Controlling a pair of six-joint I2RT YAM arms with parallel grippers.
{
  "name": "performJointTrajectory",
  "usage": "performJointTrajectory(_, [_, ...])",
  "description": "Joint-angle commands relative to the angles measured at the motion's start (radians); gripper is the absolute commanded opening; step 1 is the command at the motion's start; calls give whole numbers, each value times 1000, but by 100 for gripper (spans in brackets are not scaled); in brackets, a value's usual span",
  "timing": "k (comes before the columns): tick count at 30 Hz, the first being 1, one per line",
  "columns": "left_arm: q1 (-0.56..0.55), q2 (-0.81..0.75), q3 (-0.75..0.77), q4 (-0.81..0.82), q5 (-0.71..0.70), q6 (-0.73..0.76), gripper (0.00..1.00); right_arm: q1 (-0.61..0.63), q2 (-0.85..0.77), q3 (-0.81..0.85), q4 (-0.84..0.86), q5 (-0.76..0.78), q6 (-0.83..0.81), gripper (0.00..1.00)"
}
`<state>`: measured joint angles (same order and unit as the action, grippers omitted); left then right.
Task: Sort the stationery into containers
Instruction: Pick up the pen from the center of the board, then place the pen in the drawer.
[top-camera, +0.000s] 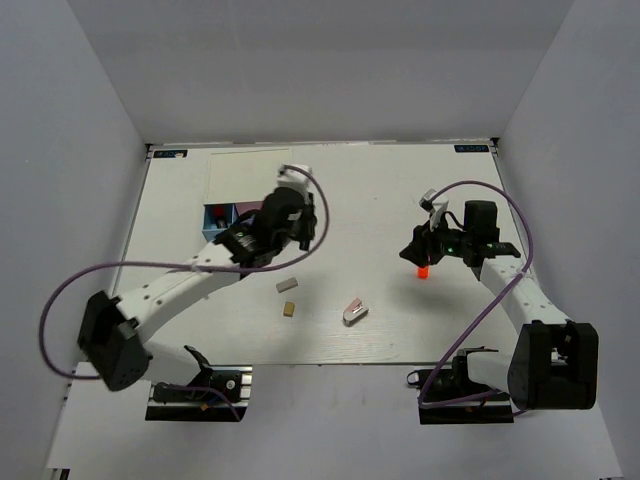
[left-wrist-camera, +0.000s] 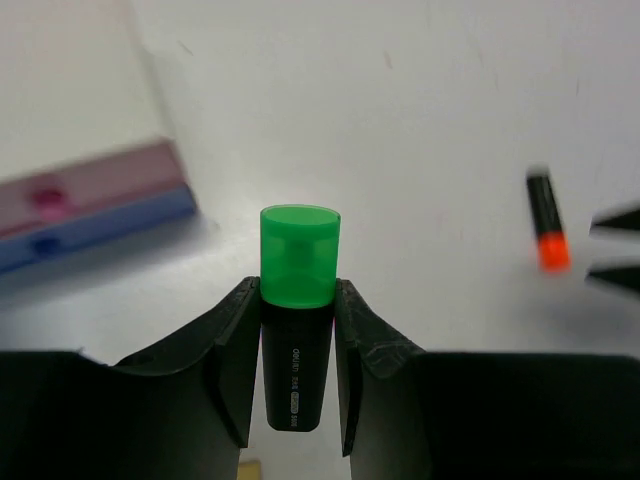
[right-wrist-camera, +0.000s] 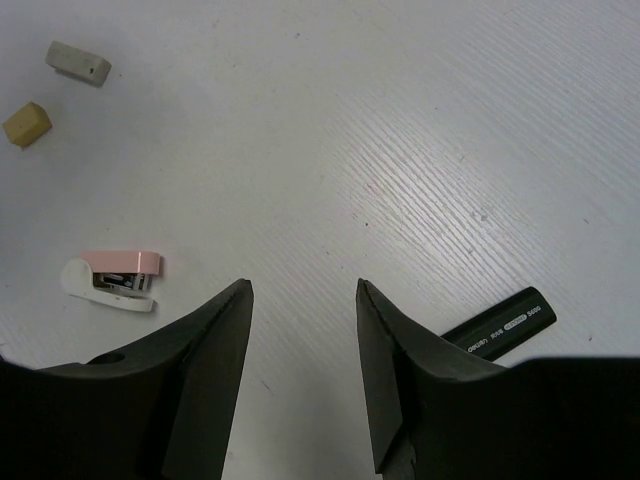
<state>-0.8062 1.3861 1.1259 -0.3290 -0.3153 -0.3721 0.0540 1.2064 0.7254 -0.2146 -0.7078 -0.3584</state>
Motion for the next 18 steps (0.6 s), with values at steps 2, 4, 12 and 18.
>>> performJointTrajectory(2, [64, -155, -34, 65, -315, -131, 0, -3, -15, -3, 26, -41, -37, 52])
performJointTrajectory(4, [94, -192, -70, 80, -387, -145, 0, -3, -8, -6, 27, -44, -37, 52])
performJointTrajectory(12, [199, -312, -233, 209, -625, -214, 0, -2, -8, -14, 37, -45, -53, 52])
performJointTrajectory(18, [263, -312, -245, 254, -714, -318, 0, -3, -13, -26, 34, -44, -62, 52])
